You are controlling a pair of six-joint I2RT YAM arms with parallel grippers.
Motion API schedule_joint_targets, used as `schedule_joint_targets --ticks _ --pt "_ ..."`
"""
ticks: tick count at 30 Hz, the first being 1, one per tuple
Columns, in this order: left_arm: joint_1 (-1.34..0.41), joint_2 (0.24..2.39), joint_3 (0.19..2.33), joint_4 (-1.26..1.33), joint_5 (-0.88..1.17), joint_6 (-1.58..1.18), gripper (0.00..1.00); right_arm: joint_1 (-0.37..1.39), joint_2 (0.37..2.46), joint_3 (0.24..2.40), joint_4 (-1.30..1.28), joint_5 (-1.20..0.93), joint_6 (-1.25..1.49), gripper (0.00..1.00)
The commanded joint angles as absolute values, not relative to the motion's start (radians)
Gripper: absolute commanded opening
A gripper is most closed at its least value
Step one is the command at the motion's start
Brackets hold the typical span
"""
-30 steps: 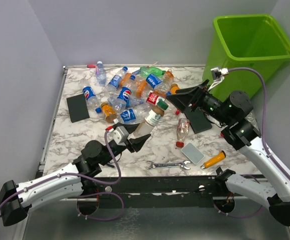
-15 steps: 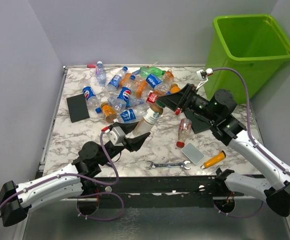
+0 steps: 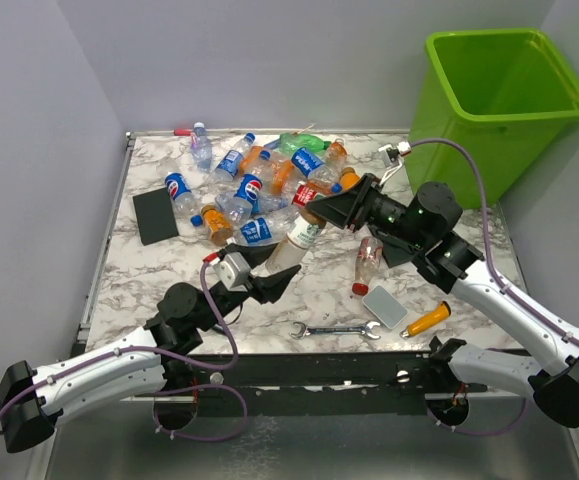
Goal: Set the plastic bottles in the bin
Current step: Pick up the plastic bottle at the center of the board.
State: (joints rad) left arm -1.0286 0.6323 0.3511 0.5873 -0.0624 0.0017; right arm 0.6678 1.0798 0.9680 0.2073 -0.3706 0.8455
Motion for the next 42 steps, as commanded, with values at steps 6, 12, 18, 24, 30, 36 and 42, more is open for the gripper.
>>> schedule_joint_targets --ticks 6,12,18,24,30,36,42 --pt "-1.028 0.65 0.412 0.471 -0.007 0.004 0.93 0.673 1.109 1.18 -0.175 -0.314 0.546 0.23" --pt "-1.028 0.72 0.438 0.454 0.024 0.004 0.99 0.689 1.174 1.303 -0.377 -0.381 0.421 0.22" --pt "-1.029 0.752 0.444 0.454 0.007 0.003 0.99 0.783 1.233 1.354 -0.443 -0.342 0.369 0.22" --pt "-1.028 0.751 0.436 0.458 0.006 0.008 0.87 0.809 1.25 1.346 -0.391 -0.349 0.391 0.22" --pt "-1.028 0.782 0.441 0.463 0.029 0.011 0.66 0.834 1.274 1.332 -0.321 -0.382 0.435 0.24" --pt "-1.029 0.794 0.445 0.469 0.028 0.004 0.39 0.854 1.273 1.313 -0.281 -0.371 0.467 0.5" --pt "-1.028 0.776 0.427 0.506 0.008 0.003 0.33 0.854 1.218 1.187 -0.122 -0.303 0.573 0.52"
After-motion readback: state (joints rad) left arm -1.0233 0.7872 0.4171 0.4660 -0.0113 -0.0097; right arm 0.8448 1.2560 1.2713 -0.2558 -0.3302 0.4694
